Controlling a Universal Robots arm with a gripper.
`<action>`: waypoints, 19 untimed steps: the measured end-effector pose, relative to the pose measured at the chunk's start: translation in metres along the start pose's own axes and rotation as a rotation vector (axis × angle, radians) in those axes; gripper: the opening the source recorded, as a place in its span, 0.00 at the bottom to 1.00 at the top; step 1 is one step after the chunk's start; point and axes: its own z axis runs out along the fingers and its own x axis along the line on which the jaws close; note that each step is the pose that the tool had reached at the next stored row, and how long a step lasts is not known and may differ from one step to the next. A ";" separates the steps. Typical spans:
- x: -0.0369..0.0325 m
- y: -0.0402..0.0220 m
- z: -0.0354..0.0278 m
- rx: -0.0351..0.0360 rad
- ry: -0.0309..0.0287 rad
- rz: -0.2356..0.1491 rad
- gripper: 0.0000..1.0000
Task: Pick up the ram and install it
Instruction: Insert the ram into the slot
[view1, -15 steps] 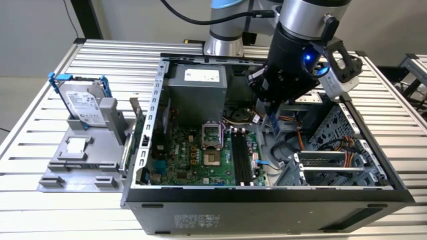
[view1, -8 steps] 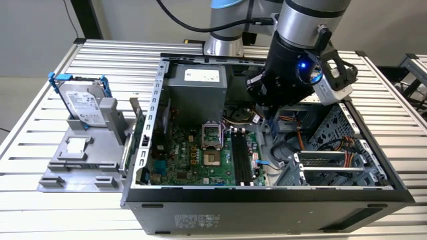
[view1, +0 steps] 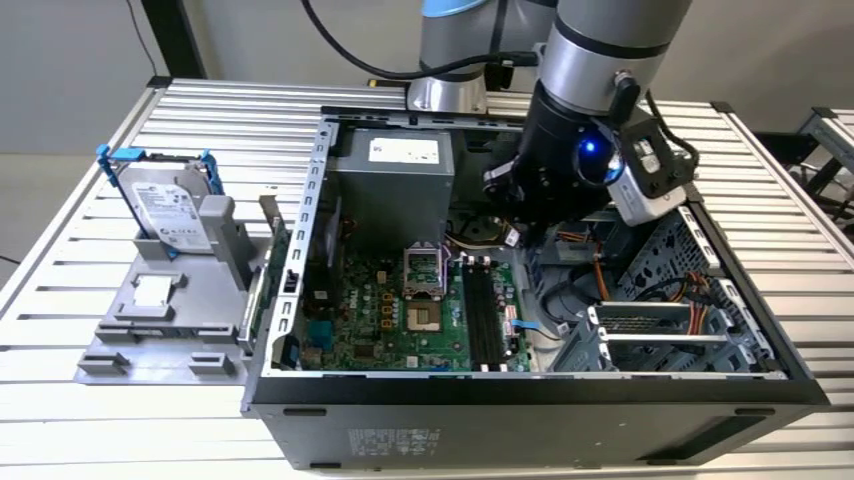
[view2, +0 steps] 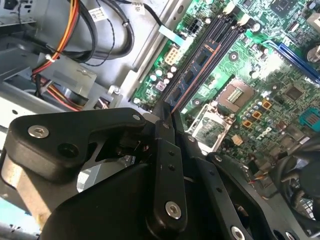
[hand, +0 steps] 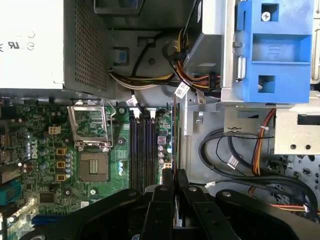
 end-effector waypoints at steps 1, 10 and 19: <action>0.0012 -0.0001 0.0017 0.0008 0.0000 0.000 0.00; 0.0048 -0.0034 0.0168 0.0033 -0.0002 0.005 0.00; 0.0085 -0.0083 0.0329 0.0037 -0.0002 0.006 0.00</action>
